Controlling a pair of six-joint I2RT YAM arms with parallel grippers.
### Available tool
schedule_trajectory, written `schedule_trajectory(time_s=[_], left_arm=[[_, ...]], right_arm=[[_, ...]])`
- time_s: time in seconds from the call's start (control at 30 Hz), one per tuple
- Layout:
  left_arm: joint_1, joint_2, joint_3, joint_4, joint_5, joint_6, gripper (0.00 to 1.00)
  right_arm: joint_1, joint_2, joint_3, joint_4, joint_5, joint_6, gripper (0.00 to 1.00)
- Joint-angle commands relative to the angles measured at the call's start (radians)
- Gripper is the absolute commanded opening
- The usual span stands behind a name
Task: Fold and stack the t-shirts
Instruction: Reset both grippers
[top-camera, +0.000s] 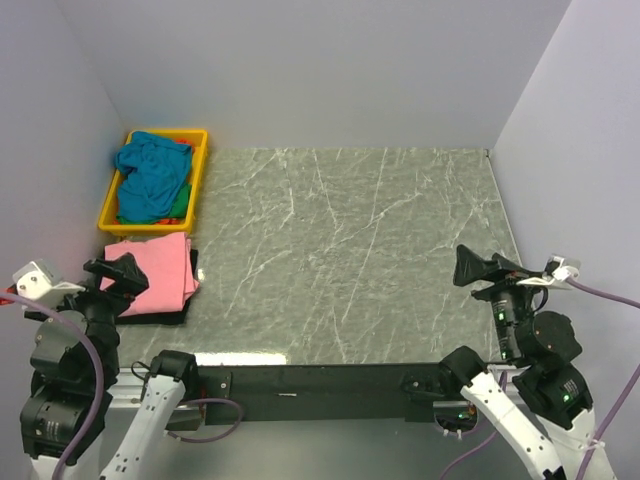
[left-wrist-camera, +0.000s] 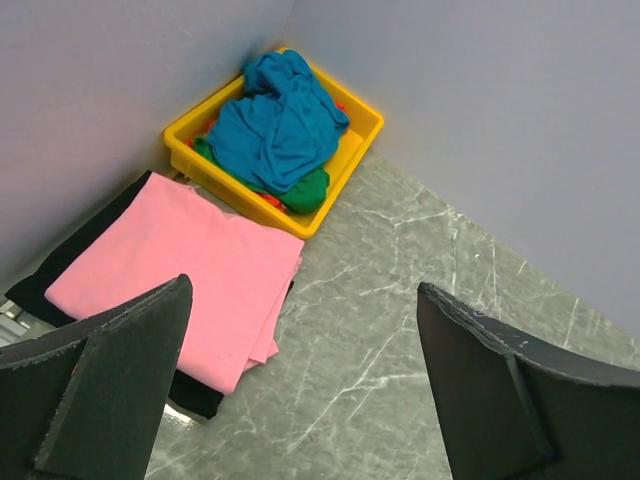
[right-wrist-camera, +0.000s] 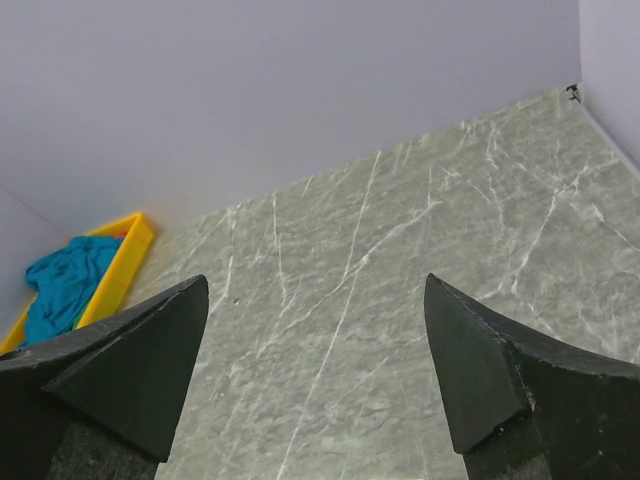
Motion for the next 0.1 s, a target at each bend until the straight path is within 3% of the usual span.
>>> schedule_trajectory(time_s=[0.0,0.07], left_arm=[[-0.002,0.033,-0.002,0.042,-0.029,0.025,0.99],[-0.002,0.039,-0.006,0.050,-0.032,0.028,0.99]], right_arm=[[-0.003,-0.023,-0.003,0.040,-0.002,-0.017,0.94],[-0.002,-0.028,-0.005,0.039,-0.004,-0.018,0.94]])
